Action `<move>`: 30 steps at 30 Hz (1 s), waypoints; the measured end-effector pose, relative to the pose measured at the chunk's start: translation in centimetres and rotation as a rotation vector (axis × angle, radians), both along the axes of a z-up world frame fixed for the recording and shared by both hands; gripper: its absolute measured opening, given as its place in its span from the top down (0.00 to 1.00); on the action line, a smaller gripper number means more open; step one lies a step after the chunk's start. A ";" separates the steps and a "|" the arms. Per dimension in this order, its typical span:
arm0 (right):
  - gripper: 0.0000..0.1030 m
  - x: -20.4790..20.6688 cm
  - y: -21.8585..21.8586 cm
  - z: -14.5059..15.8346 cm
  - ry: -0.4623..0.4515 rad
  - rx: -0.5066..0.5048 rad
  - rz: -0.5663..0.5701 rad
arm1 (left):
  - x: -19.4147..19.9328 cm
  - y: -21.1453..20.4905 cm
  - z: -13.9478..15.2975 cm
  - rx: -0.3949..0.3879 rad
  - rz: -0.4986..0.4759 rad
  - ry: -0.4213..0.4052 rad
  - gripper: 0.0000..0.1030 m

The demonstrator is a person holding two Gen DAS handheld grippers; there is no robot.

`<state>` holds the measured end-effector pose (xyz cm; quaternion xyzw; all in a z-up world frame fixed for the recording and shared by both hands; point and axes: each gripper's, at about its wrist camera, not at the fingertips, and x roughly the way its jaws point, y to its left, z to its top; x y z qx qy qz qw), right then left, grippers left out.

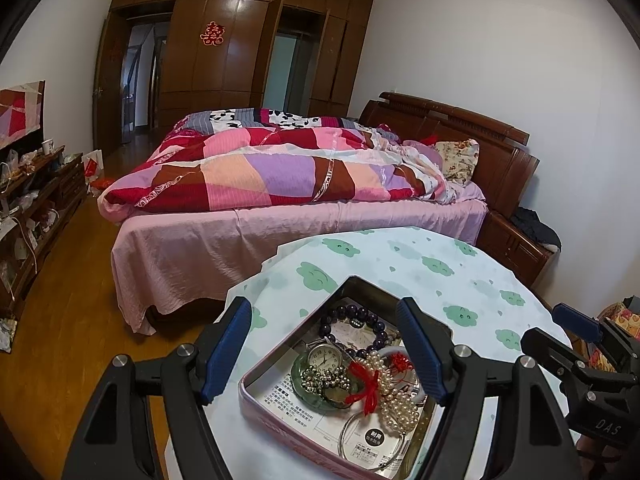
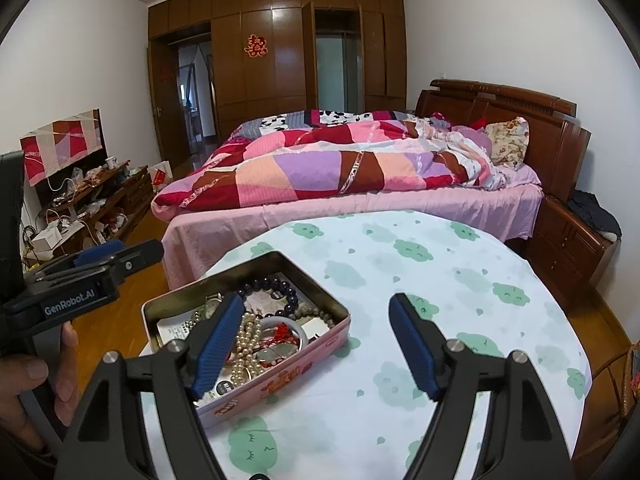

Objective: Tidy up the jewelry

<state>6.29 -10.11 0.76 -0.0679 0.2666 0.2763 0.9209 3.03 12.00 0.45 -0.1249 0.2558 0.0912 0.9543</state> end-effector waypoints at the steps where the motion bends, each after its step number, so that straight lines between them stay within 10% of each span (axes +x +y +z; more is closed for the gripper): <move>1: 0.24 0.0 0.0 0.0 -0.002 0.000 -0.001 | 0.0 0.0 -0.1 0.000 0.000 0.001 0.28; 30: 0.22 -0.1 0.1 -0.1 0.004 -0.001 0.003 | 0.4 -0.4 0.0 0.035 0.001 0.031 0.22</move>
